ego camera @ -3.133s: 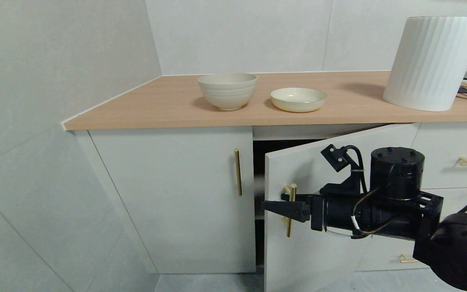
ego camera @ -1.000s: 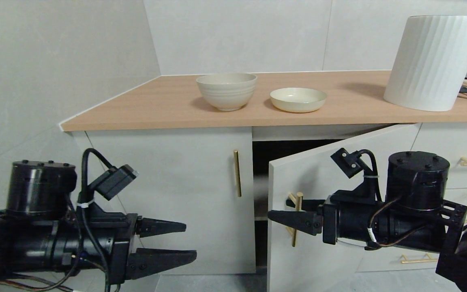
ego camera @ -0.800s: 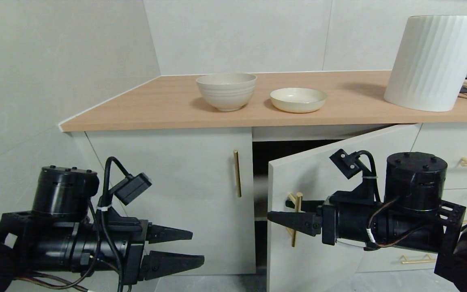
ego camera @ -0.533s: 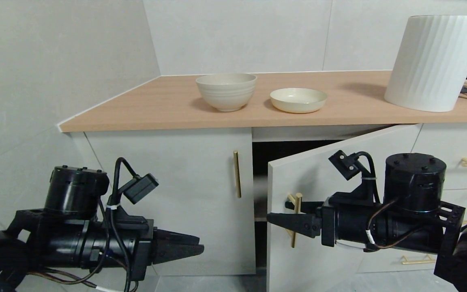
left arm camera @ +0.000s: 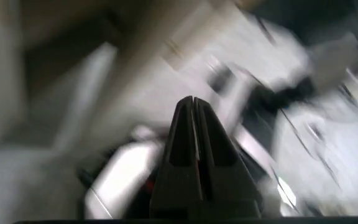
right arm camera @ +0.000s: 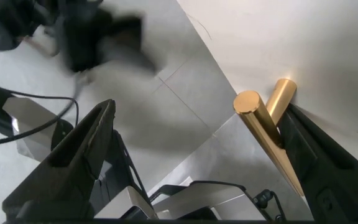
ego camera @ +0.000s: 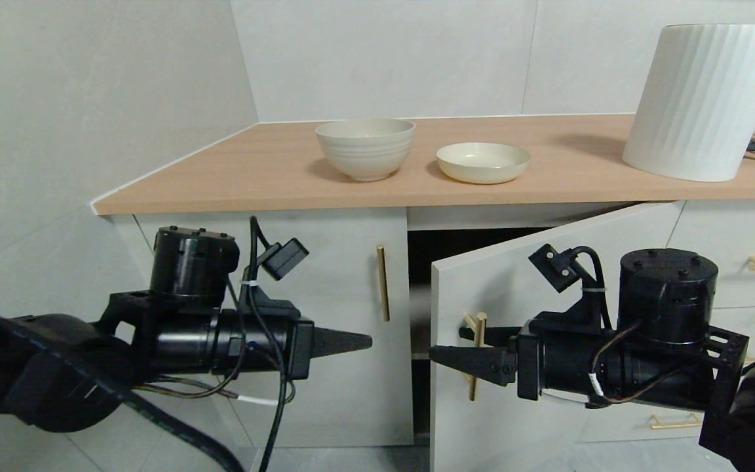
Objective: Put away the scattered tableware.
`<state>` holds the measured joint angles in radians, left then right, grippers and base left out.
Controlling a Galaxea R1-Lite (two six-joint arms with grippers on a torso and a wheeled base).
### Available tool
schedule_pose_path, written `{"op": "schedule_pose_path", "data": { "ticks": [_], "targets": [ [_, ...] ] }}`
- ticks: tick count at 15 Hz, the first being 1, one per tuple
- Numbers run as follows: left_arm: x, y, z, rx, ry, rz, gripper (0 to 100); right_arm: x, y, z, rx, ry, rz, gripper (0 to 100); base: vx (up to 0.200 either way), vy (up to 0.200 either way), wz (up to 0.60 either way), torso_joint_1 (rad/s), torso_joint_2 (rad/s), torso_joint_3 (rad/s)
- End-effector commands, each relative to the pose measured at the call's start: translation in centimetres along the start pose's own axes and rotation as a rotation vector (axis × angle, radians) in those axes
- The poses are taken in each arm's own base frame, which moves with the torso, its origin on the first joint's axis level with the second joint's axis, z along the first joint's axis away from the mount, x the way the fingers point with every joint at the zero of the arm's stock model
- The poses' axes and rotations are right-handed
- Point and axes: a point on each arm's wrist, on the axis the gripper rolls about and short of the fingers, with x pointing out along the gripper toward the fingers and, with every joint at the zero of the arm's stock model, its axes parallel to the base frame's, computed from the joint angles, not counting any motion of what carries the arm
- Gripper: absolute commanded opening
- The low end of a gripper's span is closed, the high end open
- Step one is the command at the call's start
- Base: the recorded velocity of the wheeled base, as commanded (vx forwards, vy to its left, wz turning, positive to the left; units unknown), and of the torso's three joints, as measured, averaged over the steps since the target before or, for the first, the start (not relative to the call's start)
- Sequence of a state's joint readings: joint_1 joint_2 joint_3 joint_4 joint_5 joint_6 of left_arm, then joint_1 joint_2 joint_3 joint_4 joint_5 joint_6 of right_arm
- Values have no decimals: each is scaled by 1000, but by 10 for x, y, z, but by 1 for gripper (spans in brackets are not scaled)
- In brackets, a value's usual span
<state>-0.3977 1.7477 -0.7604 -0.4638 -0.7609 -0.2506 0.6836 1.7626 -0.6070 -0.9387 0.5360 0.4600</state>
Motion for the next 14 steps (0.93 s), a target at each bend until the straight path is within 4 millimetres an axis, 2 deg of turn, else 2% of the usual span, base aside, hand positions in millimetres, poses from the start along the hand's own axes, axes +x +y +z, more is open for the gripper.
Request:
{"op": "schedule_pose_path", "data": {
  "ticks": [1,2,3,5,10,14],
  "targets": [
    [48,23,0,41,-50,80,0,0,-1,-1,3,4,-4,100,0,0,0,0,0,0],
    [58,23,-3,63,-76,96,0,-1,-1,-2,4,7,-5,100,0,0,0,0,0,0],
    [80,20,-18,80,-80,116,0,-5,1,-5,-6,11,-7,100,0,0,0,0,0,0],
    [106,19,-29,143,-170,168,0,-8,2,-4,-11,6,-8,100,0,0,0,0,0,0],
    [107,9,-28,190,-242,133,0,-11,2,-8,-21,15,-16,100,0,0,0,0,0,0],
    [120,-4,-28,206,-274,68,0,-11,-2,-13,-72,5,-89,100,0,0,0,0,0,0]
  ]
}}
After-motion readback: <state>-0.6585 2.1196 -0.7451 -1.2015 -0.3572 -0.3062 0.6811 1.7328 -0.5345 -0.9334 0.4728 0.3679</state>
